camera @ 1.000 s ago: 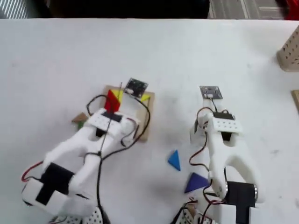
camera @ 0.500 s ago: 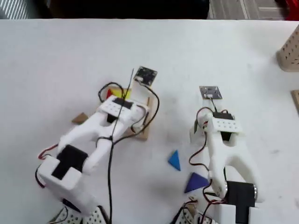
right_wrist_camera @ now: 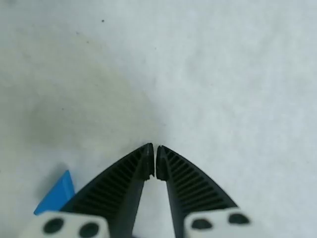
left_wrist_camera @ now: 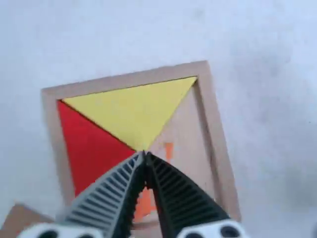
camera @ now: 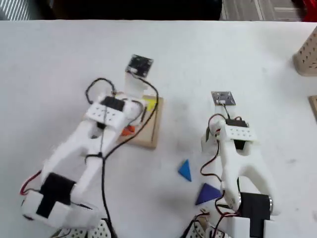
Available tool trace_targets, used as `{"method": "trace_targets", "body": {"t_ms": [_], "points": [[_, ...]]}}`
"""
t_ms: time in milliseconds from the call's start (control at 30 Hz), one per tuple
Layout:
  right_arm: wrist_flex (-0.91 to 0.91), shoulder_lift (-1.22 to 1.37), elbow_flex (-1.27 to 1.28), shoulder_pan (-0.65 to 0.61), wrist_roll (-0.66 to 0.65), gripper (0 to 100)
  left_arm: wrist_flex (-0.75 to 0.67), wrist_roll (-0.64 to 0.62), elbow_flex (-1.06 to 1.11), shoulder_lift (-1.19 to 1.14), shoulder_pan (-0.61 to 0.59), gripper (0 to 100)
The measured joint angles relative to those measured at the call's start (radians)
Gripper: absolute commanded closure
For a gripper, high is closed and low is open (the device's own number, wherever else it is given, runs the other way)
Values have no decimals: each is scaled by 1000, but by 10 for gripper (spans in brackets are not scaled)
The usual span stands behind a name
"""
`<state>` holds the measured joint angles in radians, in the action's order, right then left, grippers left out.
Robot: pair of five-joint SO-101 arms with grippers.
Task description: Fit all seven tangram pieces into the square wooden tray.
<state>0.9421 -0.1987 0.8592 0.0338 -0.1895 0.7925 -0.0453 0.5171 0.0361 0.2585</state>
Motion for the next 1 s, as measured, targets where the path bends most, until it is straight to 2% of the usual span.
{"method": "trace_targets", "body": {"t_ms": [200, 367, 467, 700, 1000], "points": [[0, 0, 0, 0, 0, 974, 0, 140, 175, 66, -110, 979], [0, 0, 0, 0, 0, 974, -137, 175, 324, 74, -175, 979], [0, 0, 0, 0, 0, 974, -190, 198, 373, 97, -172, 979], [0, 0, 0, 0, 0, 974, -215, 201, 377, 98, -161, 979], [0, 0, 0, 0, 0, 974, -181, 184, 390, 97, -46, 979]]}}
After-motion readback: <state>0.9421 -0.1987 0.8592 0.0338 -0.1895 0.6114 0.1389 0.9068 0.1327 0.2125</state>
